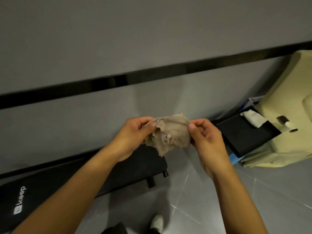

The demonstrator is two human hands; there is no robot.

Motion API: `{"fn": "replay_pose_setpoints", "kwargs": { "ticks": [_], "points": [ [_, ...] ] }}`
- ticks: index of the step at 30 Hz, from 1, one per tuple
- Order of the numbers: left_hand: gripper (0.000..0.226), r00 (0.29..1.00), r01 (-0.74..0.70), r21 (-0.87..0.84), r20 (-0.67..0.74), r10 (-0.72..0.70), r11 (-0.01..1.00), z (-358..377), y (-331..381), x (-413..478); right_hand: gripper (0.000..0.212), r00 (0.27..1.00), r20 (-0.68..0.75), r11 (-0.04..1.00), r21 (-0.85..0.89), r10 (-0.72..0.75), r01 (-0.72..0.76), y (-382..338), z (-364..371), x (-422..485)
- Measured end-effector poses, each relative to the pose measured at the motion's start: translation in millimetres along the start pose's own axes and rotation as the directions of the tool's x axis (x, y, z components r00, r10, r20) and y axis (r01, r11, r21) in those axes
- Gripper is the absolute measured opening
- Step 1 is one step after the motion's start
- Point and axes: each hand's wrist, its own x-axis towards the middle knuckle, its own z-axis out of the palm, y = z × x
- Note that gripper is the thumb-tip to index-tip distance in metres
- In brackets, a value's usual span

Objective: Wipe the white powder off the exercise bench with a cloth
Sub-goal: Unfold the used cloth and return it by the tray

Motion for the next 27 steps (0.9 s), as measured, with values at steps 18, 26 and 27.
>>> {"fn": "replay_pose_setpoints", "kwargs": {
  "ticks": [18, 26, 27],
  "points": [
    [0.016, 0.867, -0.457, 0.272, -0.077, 0.493, 0.847, 58.0, 71.9, 55.0, 0.005, 0.997, -0.075, 0.993, -0.119, 0.002, -0.011, -56.6, -75.7, 20.6],
    [0.014, 0.793, -0.545, 0.478, 0.026, 0.609, 0.689, 74.1, 95.3, 146.9, 0.018, 0.992, -0.11, 0.984, -0.159, 0.062, -0.079, -85.0, -145.7, 69.2],
    [0.014, 0.803, -0.541, 0.458, 0.032, 0.595, 0.705, 77.6, 98.7, 154.8, 0.023, 0.994, -0.081, 0.98, -0.184, 0.068, -0.082, -90.0, -153.2, 73.4]
  ]
}}
